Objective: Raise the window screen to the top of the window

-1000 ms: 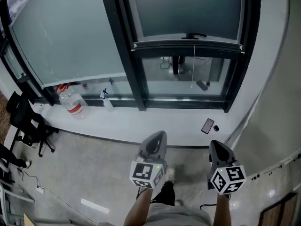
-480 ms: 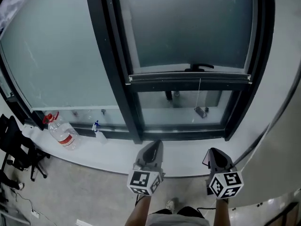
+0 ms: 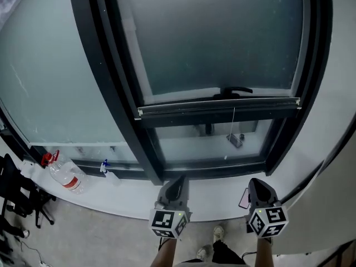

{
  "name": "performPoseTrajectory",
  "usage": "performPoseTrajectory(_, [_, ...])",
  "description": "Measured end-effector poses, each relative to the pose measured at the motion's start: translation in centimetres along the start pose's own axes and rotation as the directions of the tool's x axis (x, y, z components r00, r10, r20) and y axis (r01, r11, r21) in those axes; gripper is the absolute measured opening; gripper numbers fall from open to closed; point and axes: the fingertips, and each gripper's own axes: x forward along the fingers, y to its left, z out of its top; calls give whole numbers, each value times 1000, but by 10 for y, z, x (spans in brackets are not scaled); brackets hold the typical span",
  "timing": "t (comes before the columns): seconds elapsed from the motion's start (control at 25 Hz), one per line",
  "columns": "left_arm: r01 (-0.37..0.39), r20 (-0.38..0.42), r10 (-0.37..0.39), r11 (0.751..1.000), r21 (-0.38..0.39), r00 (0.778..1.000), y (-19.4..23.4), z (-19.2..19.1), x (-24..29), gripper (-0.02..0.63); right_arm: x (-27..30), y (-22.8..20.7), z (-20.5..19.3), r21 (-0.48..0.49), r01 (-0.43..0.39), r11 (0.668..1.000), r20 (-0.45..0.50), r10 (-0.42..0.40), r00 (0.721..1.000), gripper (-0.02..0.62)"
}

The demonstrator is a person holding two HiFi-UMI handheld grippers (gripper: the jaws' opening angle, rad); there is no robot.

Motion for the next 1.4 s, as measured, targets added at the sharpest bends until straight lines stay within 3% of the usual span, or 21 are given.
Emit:
performPoseTrajectory(0.56, [-75,35,73,995,69,997,24,10,165,2,156,-82,46,-94,-150,984,16,152,988,5])
performPoseTrajectory(0.84, [-83,0,84,980,183,996,42,12,212,2,200,-99,60,-217,-152,964,17,159,987,5])
performPoseTrajectory(0.96, [-60,-14,66,958,280,998,46,21,225,2,212,-93,70,-302,-175,937,-2,183,983,5])
performPoseTrajectory(1.04, [-24,-35,40,924,382,999,43,28,233,2,218,-89,81,-398,-183,899,-8,197,980,7])
performPoseTrajectory(1.12, [28,-81,16,856,517,997,37,31,239,3,224,-86,91,-533,-184,826,-33,197,980,43])
performPoseTrajectory(1.16, [56,-108,10,806,589,994,35,33,241,5,228,-86,92,-615,-188,766,-65,188,980,87])
performPoseTrajectory(1.28, [146,-204,15,648,748,979,34,34,245,41,237,-91,86,-803,-224,553,-175,140,975,89])
performPoseTrajectory(1.4, [260,-334,36,553,792,942,45,23,245,72,244,-101,83,-876,-253,410,-232,102,967,89])
